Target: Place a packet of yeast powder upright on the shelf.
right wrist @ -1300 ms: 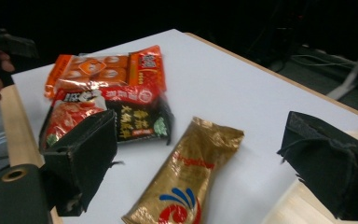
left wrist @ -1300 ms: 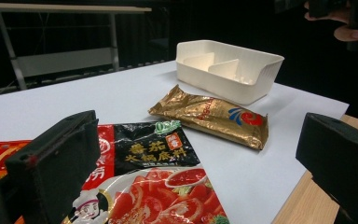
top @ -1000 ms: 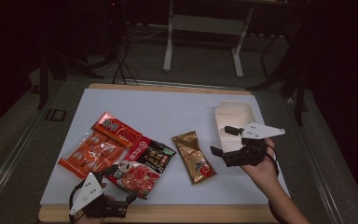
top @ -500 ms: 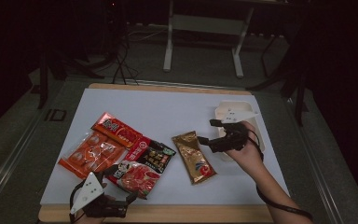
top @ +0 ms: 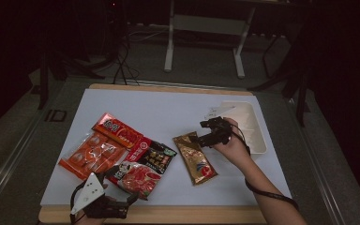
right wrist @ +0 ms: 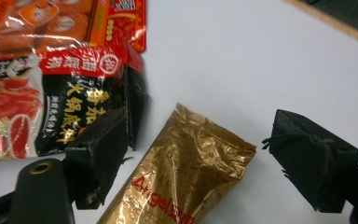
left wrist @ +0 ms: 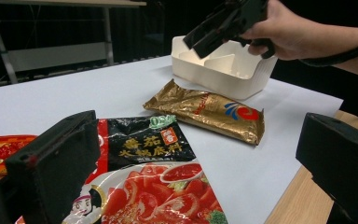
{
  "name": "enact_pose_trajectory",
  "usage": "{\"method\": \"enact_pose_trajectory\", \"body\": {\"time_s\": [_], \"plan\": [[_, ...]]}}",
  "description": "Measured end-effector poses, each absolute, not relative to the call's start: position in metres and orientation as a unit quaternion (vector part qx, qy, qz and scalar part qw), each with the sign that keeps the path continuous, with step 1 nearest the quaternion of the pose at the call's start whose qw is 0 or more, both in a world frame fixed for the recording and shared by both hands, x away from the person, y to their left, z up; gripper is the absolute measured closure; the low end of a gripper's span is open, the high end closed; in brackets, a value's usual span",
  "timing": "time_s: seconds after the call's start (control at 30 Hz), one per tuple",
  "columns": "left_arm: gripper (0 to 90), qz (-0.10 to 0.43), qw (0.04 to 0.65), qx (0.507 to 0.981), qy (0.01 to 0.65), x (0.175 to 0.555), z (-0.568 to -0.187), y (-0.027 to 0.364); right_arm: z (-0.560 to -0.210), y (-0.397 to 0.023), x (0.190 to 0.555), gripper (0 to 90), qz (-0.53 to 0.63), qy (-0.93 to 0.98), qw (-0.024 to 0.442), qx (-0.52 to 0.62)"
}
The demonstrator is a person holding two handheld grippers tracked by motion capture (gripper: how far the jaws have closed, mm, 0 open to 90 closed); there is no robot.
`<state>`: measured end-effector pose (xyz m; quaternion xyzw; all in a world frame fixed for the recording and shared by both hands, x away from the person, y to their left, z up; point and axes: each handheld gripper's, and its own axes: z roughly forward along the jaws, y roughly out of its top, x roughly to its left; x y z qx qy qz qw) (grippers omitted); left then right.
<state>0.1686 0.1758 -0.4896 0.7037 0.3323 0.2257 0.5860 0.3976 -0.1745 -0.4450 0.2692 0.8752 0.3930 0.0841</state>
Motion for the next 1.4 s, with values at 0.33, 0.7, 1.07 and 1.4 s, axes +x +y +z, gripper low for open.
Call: {"method": "enact_pose_trajectory", "body": {"time_s": [0.33, 0.7, 1.07, 1.4], "plan": [[0.2, 0.224, 0.582, 0.708, 0.332, 0.169, -0.49, 0.175, -0.465, -0.162, 0.42, 20.6, 0.346, 0.888, 0.071, 0.294], [0.3, 0.225, 0.582, 0.707, 0.332, 0.168, -0.489, 0.176, -0.483, -0.152, 0.436, 22.1, 0.311, 0.885, 0.057, 0.342], [0.3, 0.223, 0.581, 0.709, 0.332, 0.168, -0.49, 0.176, -0.51, -0.141, 0.439, 22.4, 0.254, 0.892, 0.033, 0.372], [0.3, 0.223, 0.578, 0.712, 0.332, 0.168, -0.49, 0.174, -0.51, -0.139, 0.437, 66.6, 0.25, 0.899, 0.035, 0.358]]}}
